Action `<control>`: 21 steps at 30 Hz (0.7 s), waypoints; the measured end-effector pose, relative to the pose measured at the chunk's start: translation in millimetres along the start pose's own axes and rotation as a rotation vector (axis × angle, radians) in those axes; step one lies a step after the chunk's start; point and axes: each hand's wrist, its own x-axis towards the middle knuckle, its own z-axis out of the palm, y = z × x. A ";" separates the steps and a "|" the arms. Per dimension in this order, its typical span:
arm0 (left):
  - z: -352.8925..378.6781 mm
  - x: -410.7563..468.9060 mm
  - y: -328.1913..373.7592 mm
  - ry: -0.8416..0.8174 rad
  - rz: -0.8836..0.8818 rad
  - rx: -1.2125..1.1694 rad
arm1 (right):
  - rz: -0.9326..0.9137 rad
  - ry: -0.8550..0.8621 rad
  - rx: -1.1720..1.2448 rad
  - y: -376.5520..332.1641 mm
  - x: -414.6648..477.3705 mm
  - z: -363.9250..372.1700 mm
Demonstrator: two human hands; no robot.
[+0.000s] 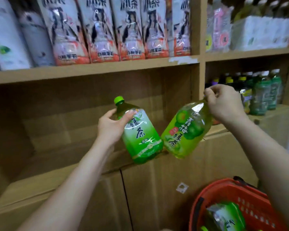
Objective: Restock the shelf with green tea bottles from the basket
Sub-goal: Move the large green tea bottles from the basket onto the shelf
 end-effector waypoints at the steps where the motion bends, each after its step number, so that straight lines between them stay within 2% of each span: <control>1: -7.5 7.1 -1.9 0.010 -0.007 0.017 | 0.032 -0.012 0.038 -4.1 1.1 14.4; 5: -30.1 32.2 -24.3 0.028 -0.087 0.067 | 0.182 -0.076 0.135 -14.3 -2.2 67.7; 8: -43.5 53.5 -40.1 0.060 -0.165 0.113 | 0.374 -0.139 0.214 -7.3 -3.5 100.8; 11: -49.6 72.3 -50.8 -0.039 -0.193 0.259 | 0.549 -0.283 0.459 -7.1 -16.8 126.1; 13: -49.9 78.6 -60.0 -0.111 -0.231 0.328 | 0.602 -0.406 0.514 -10.2 -35.8 143.1; 16: -51.1 82.0 -69.7 -0.204 -0.247 0.439 | 0.511 -0.538 0.397 -13.9 -61.8 174.3; 21: -53.0 61.3 -59.8 -0.492 -0.167 0.739 | 0.209 -0.668 0.247 -41.5 -83.6 190.2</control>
